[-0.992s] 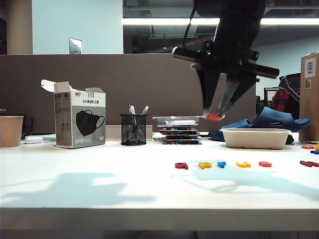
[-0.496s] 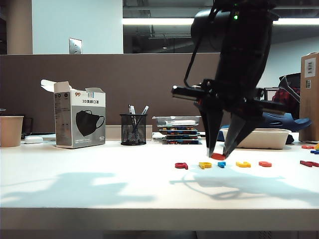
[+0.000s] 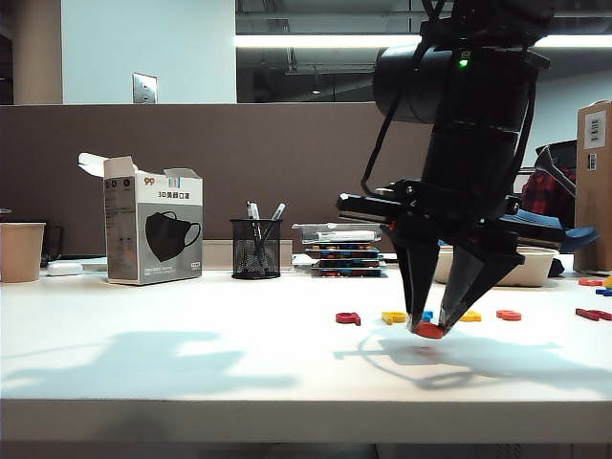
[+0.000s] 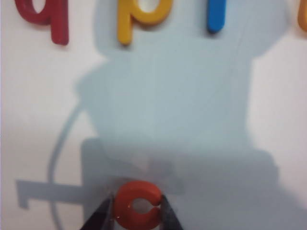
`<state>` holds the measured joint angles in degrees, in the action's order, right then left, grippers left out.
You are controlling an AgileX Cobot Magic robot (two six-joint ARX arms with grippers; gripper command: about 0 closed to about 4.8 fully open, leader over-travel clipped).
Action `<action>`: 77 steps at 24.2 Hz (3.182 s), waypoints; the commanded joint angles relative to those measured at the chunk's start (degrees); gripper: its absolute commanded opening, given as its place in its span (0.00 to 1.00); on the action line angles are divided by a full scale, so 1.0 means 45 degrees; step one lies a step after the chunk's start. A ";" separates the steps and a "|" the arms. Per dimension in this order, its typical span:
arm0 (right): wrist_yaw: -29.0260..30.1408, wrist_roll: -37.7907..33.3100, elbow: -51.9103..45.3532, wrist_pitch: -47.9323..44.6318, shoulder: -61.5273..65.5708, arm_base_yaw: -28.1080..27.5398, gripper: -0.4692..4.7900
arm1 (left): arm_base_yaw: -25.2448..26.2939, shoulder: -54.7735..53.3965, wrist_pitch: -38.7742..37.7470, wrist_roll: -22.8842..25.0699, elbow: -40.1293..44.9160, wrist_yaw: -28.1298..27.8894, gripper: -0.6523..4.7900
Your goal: Select the appropriate letters from the row of letter magnets placed on the table to arrange into the word "cup".
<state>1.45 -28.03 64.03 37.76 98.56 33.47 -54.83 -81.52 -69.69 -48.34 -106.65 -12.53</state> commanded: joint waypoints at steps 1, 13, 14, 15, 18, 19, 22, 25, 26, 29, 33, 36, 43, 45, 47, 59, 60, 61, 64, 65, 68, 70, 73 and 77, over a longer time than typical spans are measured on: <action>-0.0058 -0.0063 -0.0005 -0.0112 -0.0053 0.0005 0.29 | -0.0005 0.0034 0.0029 -0.0024 -0.0039 -0.0068 0.11; 0.0243 -0.0117 0.0000 -0.0044 0.0797 0.0005 0.29 | -0.0005 0.0034 0.0029 -0.0024 -0.0039 -0.0068 0.11; 0.0243 -0.0121 0.0005 -0.0049 0.0797 0.0005 0.29 | -0.0005 0.0034 0.0029 -0.0024 -0.0039 -0.0073 0.11; 0.0248 -0.0117 0.0005 -0.0078 0.0797 0.0005 0.29 | -0.0005 0.0034 0.0029 -0.0024 -0.0039 -0.0068 0.11; 0.0243 -0.0107 0.0010 -0.0049 0.0797 0.0005 0.29 | -0.0005 0.0034 0.0029 -0.0024 -0.0039 -0.0068 0.11; 0.0243 -0.0112 0.0010 -0.0024 0.0797 0.0005 0.29 | -0.0005 0.0034 0.0029 -0.0024 -0.0039 -0.0068 0.11; 0.0277 -0.0112 0.0010 -0.0019 0.0797 0.0005 0.29 | -0.0005 0.0034 0.0029 -0.0024 -0.0039 -0.0068 0.11; 0.0277 -0.0117 0.0010 -0.0019 0.0797 0.0005 0.29 | -0.0005 0.0034 0.0029 -0.0024 -0.0039 -0.0068 0.11; 0.0277 -0.0117 0.0010 -0.0015 0.0797 0.0005 0.29 | -0.0005 0.0034 0.0029 -0.0024 -0.0039 -0.0068 0.11; 0.0272 -0.0112 0.0010 -0.0015 0.0797 0.0005 0.30 | -0.0005 0.0034 0.0029 -0.0024 -0.0039 -0.0068 0.11; 0.0277 -0.0117 0.0010 -0.0024 0.0797 0.0005 0.30 | -0.0005 0.0034 0.0029 -0.0024 -0.0039 -0.0068 0.11; 0.0277 -0.0117 0.0010 -0.0019 0.0797 0.0005 0.40 | -0.0005 0.0034 0.0029 -0.0024 -0.0039 -0.0073 0.11; 0.0282 -0.0112 0.0073 -0.0005 0.0797 0.0005 0.50 | -0.0005 0.0034 0.0029 -0.0024 -0.0039 -0.0068 0.11; 0.0282 -0.0112 0.0107 -0.0034 0.0792 0.0005 0.50 | -0.0005 0.0034 0.0029 -0.0024 -0.0039 -0.0068 0.11; 0.0277 -0.0112 0.0107 -0.0063 0.0787 0.0005 0.51 | -0.0005 0.0034 0.0029 -0.0024 -0.0039 -0.0068 0.11; 0.0267 -0.0102 0.0112 -0.0073 0.0777 -0.0015 0.67 | -0.0005 0.0034 0.0029 -0.0024 -0.0039 -0.0068 0.11; 0.0267 -0.0097 0.0175 -0.0034 0.0777 -0.0029 0.67 | -0.0005 0.0034 0.0029 -0.0024 -0.0039 -0.0068 0.11; 0.0267 -0.0092 0.0257 0.0034 0.0777 -0.0039 0.67 | -0.0005 0.0034 0.0029 -0.0024 -0.0039 -0.0068 0.11; 0.0223 0.0029 0.0675 0.0243 0.0777 -0.0049 0.67 | -0.0005 0.0034 0.0029 -0.0024 -0.0039 -0.0073 0.11; 0.0228 0.0117 0.0835 0.0330 0.0777 -0.0073 0.67 | -0.0005 0.0034 0.0029 -0.0024 -0.0039 -0.0068 0.11; -0.0044 0.0384 0.1734 0.0947 0.0777 -0.0078 0.67 | -0.0005 0.0034 0.0034 -0.0024 -0.0039 -0.0068 0.11; -0.0063 0.0481 0.2025 0.1093 0.0777 -0.0078 0.67 | -0.0005 0.0034 0.0029 -0.0024 -0.0039 -0.0073 0.11; -0.0078 0.0622 0.2487 0.1331 0.0782 -0.0078 0.67 | -0.0005 0.0034 0.0029 -0.0024 -0.0039 -0.0068 0.11; -0.0384 0.0675 0.3687 0.2220 0.0782 -0.0117 0.67 | -0.0005 0.0034 0.0029 -0.0024 -0.0039 -0.0068 0.11</action>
<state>1.02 -25.36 79.40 46.41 102.28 33.08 -54.83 -81.52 -69.69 -48.34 -106.65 -12.56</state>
